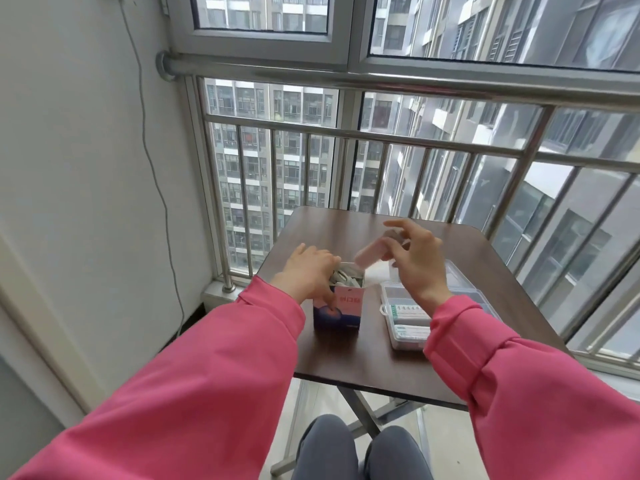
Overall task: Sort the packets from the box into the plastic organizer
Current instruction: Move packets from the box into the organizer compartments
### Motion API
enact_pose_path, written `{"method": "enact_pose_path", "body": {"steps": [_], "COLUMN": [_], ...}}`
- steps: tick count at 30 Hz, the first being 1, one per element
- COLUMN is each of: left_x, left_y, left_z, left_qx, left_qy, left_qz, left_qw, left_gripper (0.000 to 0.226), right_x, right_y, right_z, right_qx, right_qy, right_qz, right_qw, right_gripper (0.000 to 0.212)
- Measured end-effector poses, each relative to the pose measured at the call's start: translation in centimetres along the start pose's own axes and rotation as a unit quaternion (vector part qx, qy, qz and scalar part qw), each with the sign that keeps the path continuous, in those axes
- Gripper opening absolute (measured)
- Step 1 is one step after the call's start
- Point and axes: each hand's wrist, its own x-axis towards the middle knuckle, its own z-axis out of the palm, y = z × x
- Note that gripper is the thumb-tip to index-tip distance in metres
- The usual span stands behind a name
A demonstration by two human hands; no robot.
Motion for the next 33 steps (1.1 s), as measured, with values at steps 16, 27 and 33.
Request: {"method": "enact_pose_path", "body": {"steps": [16, 27, 33], "left_x": [0.0, 1.5, 3.0], "left_y": [7.9, 10.9, 11.7], "left_z": [-3.2, -1.6, 0.0], "left_qx": [-0.461, -0.631, -0.656], "left_qy": [0.052, -0.048, 0.013], "left_qz": [0.067, 0.099, 0.057], "left_qw": [0.883, 0.768, 0.752], "left_gripper": [0.04, 0.017, 0.018], "right_x": [-2.1, -1.4, -1.0], "right_y": [3.0, 5.9, 7.8], "right_z": [-6.7, -8.5, -8.5], "right_qx": [0.206, 0.251, 0.293], "right_qy": [-0.089, -0.061, -0.092], "right_qz": [0.111, 0.192, 0.21], "right_qw": [0.968, 0.947, 0.928], "right_gripper": [0.02, 0.009, 0.012]}}
